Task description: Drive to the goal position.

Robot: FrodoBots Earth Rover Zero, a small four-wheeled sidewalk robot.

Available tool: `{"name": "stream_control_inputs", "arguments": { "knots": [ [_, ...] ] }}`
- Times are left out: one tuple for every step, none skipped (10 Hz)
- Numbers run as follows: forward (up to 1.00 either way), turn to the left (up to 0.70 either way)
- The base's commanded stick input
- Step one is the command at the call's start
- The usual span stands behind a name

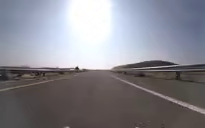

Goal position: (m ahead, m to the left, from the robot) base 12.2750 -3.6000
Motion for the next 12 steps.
{"name": "stream_control_inputs", "arguments": {
  "knots": [
    [1.0, 0.0],
    [1.0, 0.0],
    [1.0, 0.0],
    [1.0, 0.0],
    [1.0, 0.0],
    [1.0, 0.0],
    [1.0, 0.0],
    [1.0, 0.0],
    [1.0, 0.0],
    [1.0, 0.0],
    [1.0, 0.0],
    [1.0, 0.0]
  ]
}}
